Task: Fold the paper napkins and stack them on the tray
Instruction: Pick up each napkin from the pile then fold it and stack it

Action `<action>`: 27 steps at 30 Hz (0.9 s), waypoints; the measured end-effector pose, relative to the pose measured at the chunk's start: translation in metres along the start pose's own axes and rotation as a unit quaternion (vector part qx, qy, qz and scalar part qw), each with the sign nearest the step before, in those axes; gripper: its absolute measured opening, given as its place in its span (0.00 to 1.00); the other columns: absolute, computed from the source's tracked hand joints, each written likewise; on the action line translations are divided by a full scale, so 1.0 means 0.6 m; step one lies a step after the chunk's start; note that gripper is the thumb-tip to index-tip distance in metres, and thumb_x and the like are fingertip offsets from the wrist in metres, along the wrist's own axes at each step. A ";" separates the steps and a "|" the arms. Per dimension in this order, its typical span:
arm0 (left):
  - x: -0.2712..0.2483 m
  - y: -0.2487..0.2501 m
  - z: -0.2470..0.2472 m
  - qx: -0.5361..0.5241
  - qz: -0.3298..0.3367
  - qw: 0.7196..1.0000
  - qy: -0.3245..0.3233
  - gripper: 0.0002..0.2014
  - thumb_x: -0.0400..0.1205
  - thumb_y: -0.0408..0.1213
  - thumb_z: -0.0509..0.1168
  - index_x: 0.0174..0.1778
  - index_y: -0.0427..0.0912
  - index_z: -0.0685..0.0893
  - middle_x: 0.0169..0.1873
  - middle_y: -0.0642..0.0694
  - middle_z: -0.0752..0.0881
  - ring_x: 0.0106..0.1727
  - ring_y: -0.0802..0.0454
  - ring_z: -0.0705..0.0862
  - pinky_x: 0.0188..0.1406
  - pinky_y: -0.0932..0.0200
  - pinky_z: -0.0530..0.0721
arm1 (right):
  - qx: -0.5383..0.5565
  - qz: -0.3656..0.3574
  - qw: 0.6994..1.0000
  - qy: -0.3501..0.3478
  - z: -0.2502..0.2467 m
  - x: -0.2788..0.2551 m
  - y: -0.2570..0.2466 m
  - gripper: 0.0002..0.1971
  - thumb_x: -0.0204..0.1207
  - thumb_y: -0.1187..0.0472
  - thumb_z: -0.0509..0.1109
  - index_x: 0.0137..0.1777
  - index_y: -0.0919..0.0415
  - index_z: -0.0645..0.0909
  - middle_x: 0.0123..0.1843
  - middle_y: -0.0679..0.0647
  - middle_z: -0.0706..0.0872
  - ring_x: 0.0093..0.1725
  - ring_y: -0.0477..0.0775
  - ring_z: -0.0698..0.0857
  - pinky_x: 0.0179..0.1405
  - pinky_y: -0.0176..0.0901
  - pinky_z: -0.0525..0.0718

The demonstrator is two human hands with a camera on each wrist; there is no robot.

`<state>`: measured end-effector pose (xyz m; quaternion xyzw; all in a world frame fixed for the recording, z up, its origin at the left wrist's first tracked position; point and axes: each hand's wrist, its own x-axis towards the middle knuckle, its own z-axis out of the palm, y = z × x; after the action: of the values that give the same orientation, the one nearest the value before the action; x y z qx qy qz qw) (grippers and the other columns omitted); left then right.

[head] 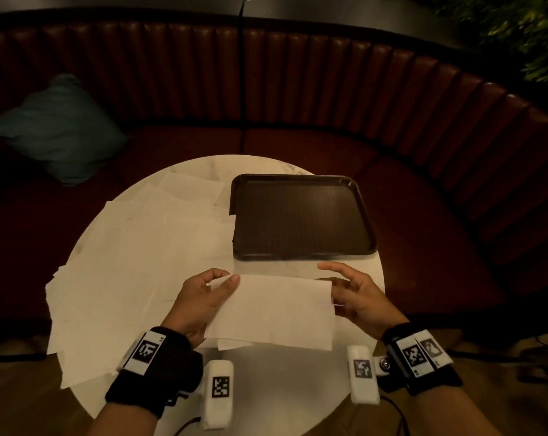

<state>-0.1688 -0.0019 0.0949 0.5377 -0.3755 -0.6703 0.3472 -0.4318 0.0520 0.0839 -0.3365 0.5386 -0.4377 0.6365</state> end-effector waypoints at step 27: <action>0.042 -0.163 0.026 0.027 -0.106 0.994 -0.004 0.14 0.72 0.23 0.72 0.28 0.41 0.75 0.23 0.45 0.82 0.23 0.52 0.79 0.19 0.65 0.77 | -0.176 0.064 0.982 0.037 -0.099 0.119 0.090 0.15 0.71 0.84 0.65 0.41 0.66 0.85 0.42 0.57 0.87 0.42 0.54 0.85 0.35 0.40 0.88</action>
<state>-0.1945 0.0249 -0.0005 0.5809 -0.3359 -0.6952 0.2576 -0.4769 0.0102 -0.0040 -0.3922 0.6507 -0.3064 0.5734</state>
